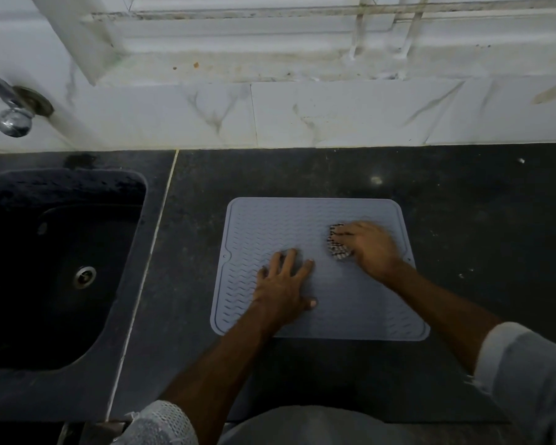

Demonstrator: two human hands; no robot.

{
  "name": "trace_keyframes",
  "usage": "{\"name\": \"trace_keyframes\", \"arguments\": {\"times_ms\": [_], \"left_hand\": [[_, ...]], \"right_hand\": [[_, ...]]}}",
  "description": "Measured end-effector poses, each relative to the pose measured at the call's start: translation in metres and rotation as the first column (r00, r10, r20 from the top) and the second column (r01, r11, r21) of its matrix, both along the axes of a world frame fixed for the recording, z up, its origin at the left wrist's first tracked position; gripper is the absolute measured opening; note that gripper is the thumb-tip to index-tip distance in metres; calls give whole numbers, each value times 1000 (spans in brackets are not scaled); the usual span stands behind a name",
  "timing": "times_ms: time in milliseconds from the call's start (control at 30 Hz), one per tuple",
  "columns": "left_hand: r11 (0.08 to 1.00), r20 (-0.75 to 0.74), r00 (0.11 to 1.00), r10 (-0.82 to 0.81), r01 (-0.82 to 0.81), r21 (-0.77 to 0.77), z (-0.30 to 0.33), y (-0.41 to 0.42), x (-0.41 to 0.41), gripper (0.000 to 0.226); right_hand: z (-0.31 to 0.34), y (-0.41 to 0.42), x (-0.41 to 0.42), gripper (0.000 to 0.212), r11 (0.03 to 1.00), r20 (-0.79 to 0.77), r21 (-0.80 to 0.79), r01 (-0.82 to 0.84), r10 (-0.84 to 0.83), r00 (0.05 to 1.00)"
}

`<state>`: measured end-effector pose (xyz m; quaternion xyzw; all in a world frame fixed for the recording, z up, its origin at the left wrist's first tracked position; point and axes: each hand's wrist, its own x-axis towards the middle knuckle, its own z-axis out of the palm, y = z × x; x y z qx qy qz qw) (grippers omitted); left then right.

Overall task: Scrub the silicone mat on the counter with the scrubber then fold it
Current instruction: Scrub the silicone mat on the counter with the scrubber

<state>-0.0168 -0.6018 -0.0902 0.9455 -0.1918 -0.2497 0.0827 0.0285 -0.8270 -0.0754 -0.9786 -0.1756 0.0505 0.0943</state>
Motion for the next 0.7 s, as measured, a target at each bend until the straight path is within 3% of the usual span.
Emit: {"name": "trace_keyframes", "arguments": {"times_ms": [133,233,300,400,700], "left_hand": [[1000,3,1000,-3,3,-6,1,-2,1,91],[1000,-1,1000,8,-8,2,2,-4,2,91],[1000,-3,1000,11,-11,11,2,-4,3,91],[1000,-7,1000,5,-5,20,2,-4,3,93],[1000,-24,1000,10,-10,-3,3,-1,3,93]], "right_hand": [[11,-16,8,39,995,-99,-94,32,-41,994],[17,11,20,32,996,-27,46,78,-76,997],[15,38,26,34,995,23,97,34,-36,999],[6,65,28,38,997,-6,-4,-74,74,997],[6,-14,7,39,997,-63,-73,-28,23,998]]}}
